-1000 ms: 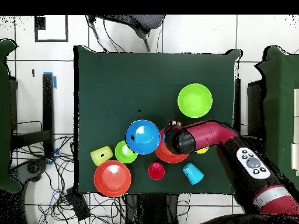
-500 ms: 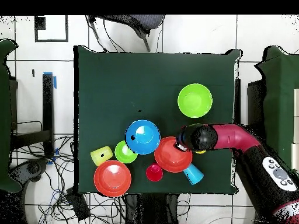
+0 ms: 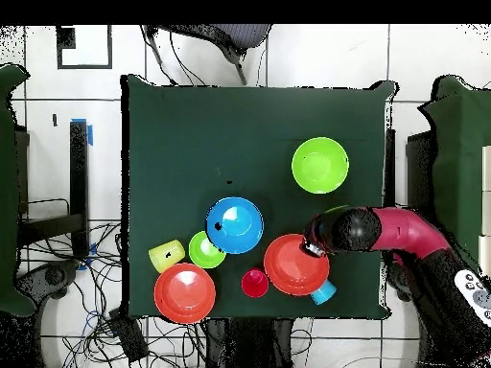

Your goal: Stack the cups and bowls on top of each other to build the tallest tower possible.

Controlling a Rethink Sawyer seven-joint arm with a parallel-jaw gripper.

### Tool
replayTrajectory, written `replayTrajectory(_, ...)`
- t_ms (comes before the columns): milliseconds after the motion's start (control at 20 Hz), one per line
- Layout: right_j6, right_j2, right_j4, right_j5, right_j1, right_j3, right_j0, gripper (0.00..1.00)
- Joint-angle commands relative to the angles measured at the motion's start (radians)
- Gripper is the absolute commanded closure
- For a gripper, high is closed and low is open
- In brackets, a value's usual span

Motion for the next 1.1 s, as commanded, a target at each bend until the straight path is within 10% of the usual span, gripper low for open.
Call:
replayTrajectory(50, -0.383, 0.087, -0.035, 0.185, 0.003, -0.054, 0.023, 1.0)
replayTrajectory(1100, -0.224, 0.252, 0.161, 0.224, 0.07, -0.06, -0.099, 1.0)
